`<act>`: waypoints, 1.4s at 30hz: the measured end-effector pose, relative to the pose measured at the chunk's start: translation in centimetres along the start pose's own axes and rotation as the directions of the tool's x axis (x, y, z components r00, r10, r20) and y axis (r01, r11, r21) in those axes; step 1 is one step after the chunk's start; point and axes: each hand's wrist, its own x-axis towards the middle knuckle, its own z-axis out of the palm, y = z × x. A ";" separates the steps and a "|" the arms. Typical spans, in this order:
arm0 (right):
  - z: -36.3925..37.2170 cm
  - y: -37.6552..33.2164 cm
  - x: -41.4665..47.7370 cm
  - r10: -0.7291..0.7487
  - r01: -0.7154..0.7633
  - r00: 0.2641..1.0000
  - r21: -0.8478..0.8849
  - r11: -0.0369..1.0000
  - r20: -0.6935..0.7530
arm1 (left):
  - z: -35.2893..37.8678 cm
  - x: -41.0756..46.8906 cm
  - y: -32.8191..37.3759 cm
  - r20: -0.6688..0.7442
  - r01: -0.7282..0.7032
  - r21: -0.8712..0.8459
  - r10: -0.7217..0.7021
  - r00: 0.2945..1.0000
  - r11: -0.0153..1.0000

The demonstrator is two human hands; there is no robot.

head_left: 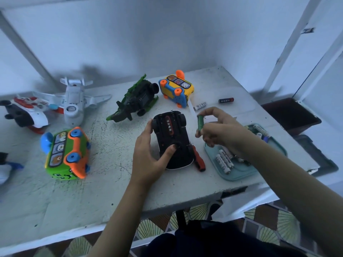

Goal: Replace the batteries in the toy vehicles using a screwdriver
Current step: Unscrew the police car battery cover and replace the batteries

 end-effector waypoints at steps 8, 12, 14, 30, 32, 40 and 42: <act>2.9 0.3 1.6 -0.400 0.370 0.914 -0.267 0.890 -0.063 | -0.1 0.0 0.0 0.000 -0.012 -0.005 0.012 1.000 1.000; 3.3 1.2 2.2 -0.665 0.559 0.740 -0.642 0.525 0.101 | -0.1 0.0 0.1 0.001 -0.018 -0.014 0.018 1.000 1.000; 3.4 1.7 2.5 -0.716 0.581 0.671 -0.737 0.347 0.192 | -0.1 0.1 0.0 0.002 -0.025 -0.016 0.025 1.000 1.000; 2.4 4.4 3.1 -0.775 0.578 0.599 -0.779 0.244 0.202 | -0.1 0.2 -0.3 0.008 -0.045 -0.020 0.045 0.999 0.999; 2.7 4.3 3.1 -0.757 0.560 0.645 -0.741 0.371 0.108 | -0.1 0.2 -0.3 0.008 -0.042 -0.027 0.042 0.999 0.999; 3.9 3.5 3.6 -0.279 0.209 0.937 -0.300 0.931 -0.213 | -0.1 0.2 -0.3 0.005 -0.039 -0.024 0.039 0.999 0.999; 3.9 3.4 3.9 -0.223 0.163 0.945 -0.247 0.955 -0.239 | -0.1 0.2 -0.3 0.007 -0.039 -0.025 0.039 0.999 0.999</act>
